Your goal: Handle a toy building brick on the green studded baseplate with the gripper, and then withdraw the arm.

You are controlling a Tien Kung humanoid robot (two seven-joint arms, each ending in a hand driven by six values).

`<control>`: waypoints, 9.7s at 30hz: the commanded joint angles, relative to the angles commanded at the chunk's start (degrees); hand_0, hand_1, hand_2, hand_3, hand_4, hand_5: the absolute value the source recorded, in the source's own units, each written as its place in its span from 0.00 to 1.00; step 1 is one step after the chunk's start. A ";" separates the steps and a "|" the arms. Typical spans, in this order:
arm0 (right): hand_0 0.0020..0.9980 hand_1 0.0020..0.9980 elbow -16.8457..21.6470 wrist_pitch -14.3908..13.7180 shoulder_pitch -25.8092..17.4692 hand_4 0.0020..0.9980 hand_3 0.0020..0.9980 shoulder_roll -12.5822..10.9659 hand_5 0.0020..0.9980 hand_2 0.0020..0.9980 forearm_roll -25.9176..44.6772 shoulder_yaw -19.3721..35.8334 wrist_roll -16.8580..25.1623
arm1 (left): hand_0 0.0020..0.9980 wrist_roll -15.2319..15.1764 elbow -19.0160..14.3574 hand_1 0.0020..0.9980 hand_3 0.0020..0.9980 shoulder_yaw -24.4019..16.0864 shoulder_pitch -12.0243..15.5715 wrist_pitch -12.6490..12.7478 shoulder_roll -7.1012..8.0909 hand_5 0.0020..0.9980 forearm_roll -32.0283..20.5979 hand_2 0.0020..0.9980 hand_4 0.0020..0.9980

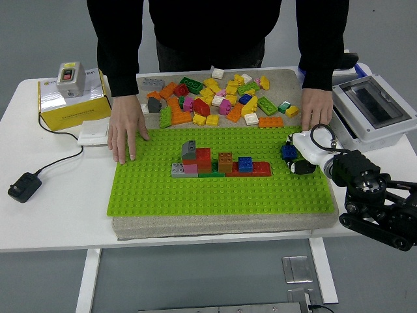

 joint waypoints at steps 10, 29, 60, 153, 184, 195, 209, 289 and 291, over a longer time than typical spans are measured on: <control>0.08 0.18 -0.10 -0.53 -0.15 0.52 0.68 0.07 0.39 0.62 0.04 -0.19 0.04 | 0.72 -0.34 0.00 0.68 0.66 0.67 0.15 0.10 -0.05 0.69 -0.90 0.63 0.13; 0.06 0.18 0.16 -1.09 0.61 0.47 0.63 -0.55 0.36 0.57 -0.19 0.60 0.28 | 0.71 -0.35 0.00 0.68 0.67 0.64 0.09 0.22 -0.06 0.69 -1.71 0.63 0.13; 0.06 0.17 18.86 1.25 0.03 0.45 0.62 -3.31 0.36 0.54 3.88 2.71 -2.67 | 0.71 -0.16 0.00 0.67 0.67 0.05 0.02 0.23 0.00 0.69 -1.39 0.63 0.13; 0.04 0.15 14.39 1.76 3.22 0.50 0.64 1.65 0.38 0.62 2.35 -1.73 -2.16 | 0.70 -1.02 0.00 0.66 0.66 -0.77 -0.41 0.23 0.46 0.69 -1.08 0.61 0.11; 0.04 0.15 14.04 1.93 3.05 0.67 0.72 1.37 0.53 0.69 2.40 -1.90 -0.99 | 0.70 -0.93 0.00 0.67 0.65 -1.24 -0.23 -0.42 0.50 0.68 -1.22 0.61 0.08; 0.04 0.15 13.61 1.88 3.10 0.67 0.72 1.30 0.54 0.68 3.02 -1.75 -0.56 | 0.70 -2.07 0.00 0.67 0.65 -1.50 -0.23 -0.39 0.53 0.69 -1.63 0.60 0.07; 0.04 0.14 13.37 1.58 3.25 0.68 0.72 1.28 0.54 0.67 2.81 -1.35 -0.60 | 0.69 -3.94 0.00 0.66 0.65 -2.02 -0.20 -0.45 0.51 0.69 -1.93 0.60 0.07; 0.03 0.13 13.61 -0.02 3.05 0.57 0.63 0.48 0.48 0.65 1.97 -1.59 -0.82 | 0.68 -4.95 0.00 0.65 0.65 -1.67 -0.07 -0.31 0.46 0.70 -3.22 0.60 0.08; 0.03 0.13 13.64 -0.04 3.04 0.57 0.63 0.44 0.48 0.65 1.99 -1.62 -0.79 | 0.68 -5.01 0.00 0.65 0.65 -1.64 -0.07 -0.27 0.44 0.70 -3.26 0.60 0.08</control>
